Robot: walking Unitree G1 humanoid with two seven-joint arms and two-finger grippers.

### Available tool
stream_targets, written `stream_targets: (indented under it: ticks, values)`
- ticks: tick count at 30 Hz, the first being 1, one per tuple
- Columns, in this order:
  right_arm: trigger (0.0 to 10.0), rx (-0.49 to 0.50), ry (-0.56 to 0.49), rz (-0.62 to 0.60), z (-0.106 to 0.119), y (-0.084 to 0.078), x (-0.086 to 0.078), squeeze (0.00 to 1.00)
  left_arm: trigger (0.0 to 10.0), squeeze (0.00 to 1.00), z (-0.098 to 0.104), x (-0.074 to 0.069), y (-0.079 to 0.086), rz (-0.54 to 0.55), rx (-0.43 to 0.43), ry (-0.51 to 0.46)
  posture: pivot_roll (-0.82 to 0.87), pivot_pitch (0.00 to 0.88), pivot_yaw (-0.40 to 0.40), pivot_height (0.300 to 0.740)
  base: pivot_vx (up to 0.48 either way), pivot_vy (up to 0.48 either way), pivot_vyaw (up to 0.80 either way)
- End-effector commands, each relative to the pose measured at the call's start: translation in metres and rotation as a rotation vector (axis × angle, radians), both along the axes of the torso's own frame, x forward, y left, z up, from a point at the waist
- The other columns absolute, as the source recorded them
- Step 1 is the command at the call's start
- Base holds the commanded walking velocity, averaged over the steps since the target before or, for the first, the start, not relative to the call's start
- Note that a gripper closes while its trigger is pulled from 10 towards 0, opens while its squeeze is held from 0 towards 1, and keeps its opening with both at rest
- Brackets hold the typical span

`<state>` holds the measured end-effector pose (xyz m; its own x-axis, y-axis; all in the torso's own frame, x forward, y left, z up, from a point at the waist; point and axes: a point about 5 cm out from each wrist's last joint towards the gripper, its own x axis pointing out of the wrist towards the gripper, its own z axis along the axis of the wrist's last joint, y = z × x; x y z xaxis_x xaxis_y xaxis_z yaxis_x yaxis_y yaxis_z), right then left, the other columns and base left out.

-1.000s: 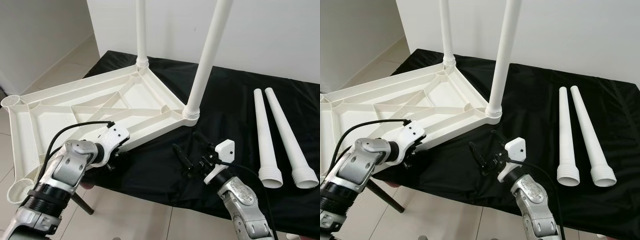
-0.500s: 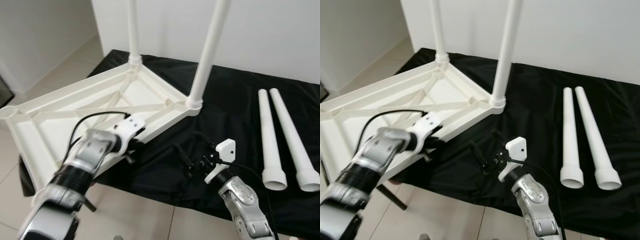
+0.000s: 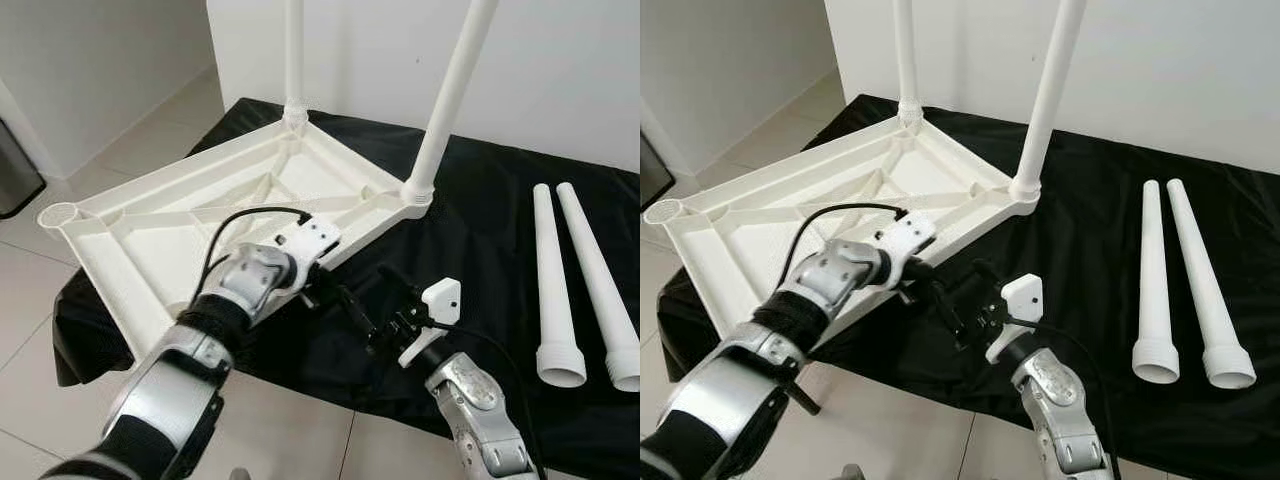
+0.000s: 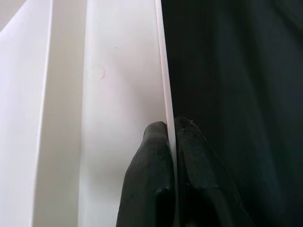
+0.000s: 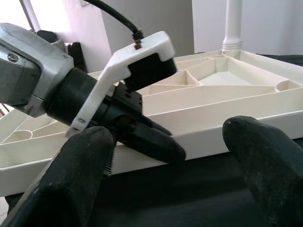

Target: Building children table

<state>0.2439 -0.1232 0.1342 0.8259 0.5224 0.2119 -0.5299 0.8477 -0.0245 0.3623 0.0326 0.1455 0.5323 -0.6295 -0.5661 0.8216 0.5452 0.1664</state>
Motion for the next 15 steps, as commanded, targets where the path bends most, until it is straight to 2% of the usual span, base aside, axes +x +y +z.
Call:
stream_targets:
  ticks: [1,3,4,5,6,13,14,15]
  values:
    - [10.0,0.0,-0.008,-0.004,0.001,0.002,-0.001,0.0,0.0,0.0,0.026,0.008,-0.018,-0.023,-0.016,-0.163,-0.08,0.037,0.04,0.74,0.0,0.0,0.0]
    - [10.0,0.0,-0.008,-0.004,0.001,0.002,-0.001,0.0,0.0,0.0,0.026,0.008,-0.018,-0.023,-0.016,-0.163,-0.08,0.037,0.04,0.74,0.0,0.0,0.0]
    - [10.0,-0.001,-0.009,-0.005,0.001,0.002,-0.002,0.0,7.9,0.0,0.027,0.01,-0.019,-0.024,-0.004,-0.171,-0.08,0.037,0.041,0.74,0.0,0.0,0.0]
    - [10.0,-0.001,-0.009,-0.005,0.001,0.002,-0.002,0.0,7.9,0.0,0.027,0.01,-0.019,-0.024,-0.004,-0.171,-0.08,0.037,0.041,0.74,0.0,0.0,0.0]
    - [10.0,-0.003,-0.01,-0.007,0.001,0.002,-0.002,0.0,10.0,0.0,0.027,0.011,-0.018,-0.021,0.011,-0.178,-0.08,0.038,0.043,0.74,0.0,0.0,0.0]
    - [10.0,0.0,-0.009,-0.007,0.001,0.002,-0.002,0.0,10.0,0.0,0.027,0.019,-0.005,0.018,0.025,-0.19,-0.07,0.032,0.039,0.74,0.0,0.0,0.0]
    - [10.0,0.0,-0.01,-0.004,0.001,0.002,-0.001,0.0,10.0,1.0,0.028,0.021,0.0,0.04,0.018,-0.192,-0.07,0.031,0.037,0.74,0.0,0.0,0.0]
    - [10.0,0.0,-0.01,-0.004,0.001,0.002,-0.001,0.0,10.0,1.0,0.028,0.021,0.0,0.04,0.018,-0.192,-0.07,0.031,0.037,0.74,0.0,0.0,0.0]
